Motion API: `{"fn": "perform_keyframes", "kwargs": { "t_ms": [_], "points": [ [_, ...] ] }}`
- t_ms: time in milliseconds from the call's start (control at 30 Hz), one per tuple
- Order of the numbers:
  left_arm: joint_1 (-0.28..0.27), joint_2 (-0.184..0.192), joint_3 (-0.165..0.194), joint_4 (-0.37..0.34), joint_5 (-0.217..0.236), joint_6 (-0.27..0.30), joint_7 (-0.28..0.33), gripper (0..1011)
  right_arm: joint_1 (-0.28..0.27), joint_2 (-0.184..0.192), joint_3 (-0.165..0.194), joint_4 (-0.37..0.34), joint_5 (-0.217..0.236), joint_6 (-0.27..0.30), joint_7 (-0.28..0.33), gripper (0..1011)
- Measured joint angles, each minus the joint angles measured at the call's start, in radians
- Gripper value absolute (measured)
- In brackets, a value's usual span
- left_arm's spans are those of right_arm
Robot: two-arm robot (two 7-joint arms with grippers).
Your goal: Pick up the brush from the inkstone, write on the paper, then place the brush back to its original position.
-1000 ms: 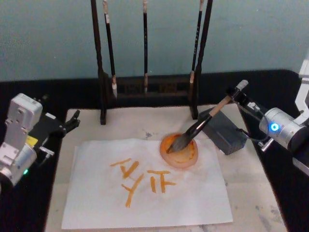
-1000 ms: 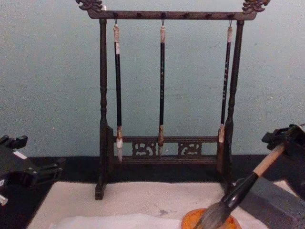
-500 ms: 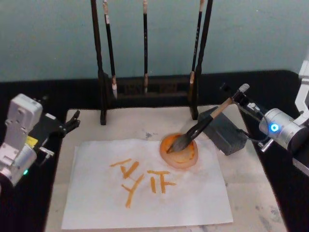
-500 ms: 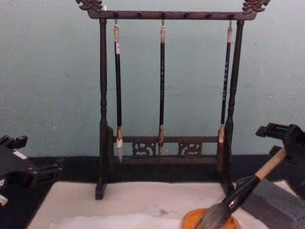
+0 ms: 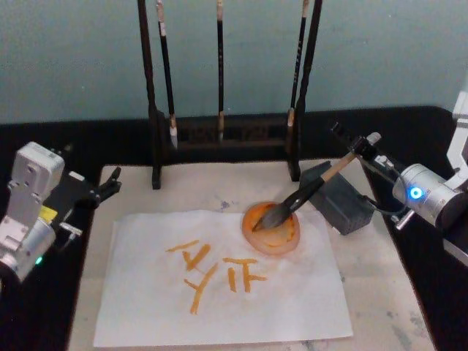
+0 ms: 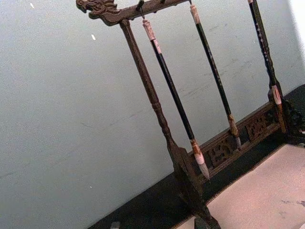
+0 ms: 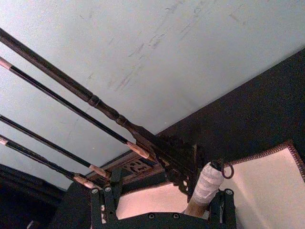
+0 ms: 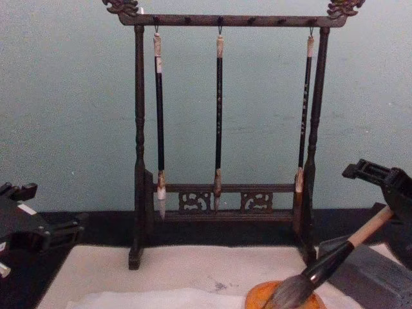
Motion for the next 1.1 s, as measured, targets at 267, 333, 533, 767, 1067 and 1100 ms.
{"fn": "perform_keyframes", "kwargs": {
  "t_ms": [267, 333, 533, 767, 1067, 1100],
  "points": [
    [0.000, 0.000, 0.000, 0.000, 0.000, 0.000, 0.000, 1010, 0.000, 0.000, 0.000, 0.000, 0.000, 0.000, 0.000, 1000],
    [0.000, 0.000, 0.000, 0.000, 0.000, 0.000, 0.000, 1010, 0.000, 0.000, 0.000, 0.000, 0.000, 0.000, 0.000, 1000],
    [0.000, 0.000, 0.000, 0.000, 0.000, 0.000, 0.000, 1010, 0.000, 0.000, 0.000, 0.000, 0.000, 0.000, 0.000, 1000],
    [0.000, 0.000, 0.000, 0.000, 0.000, 0.000, 0.000, 1010, 0.002, 0.006, -0.014, 0.010, 0.020, -0.011, 0.001, 1000],
    [0.000, 0.000, 0.000, 0.000, 0.000, 0.000, 0.000, 1010, 0.016, 0.010, -0.033, 0.046, 0.040, -0.027, 0.001, 1000],
    [0.000, 0.000, 0.000, 0.000, 0.000, 0.000, 0.000, 1010, 0.018, 0.011, -0.035, 0.048, 0.041, -0.028, 0.001, 1000]
  ]
}}
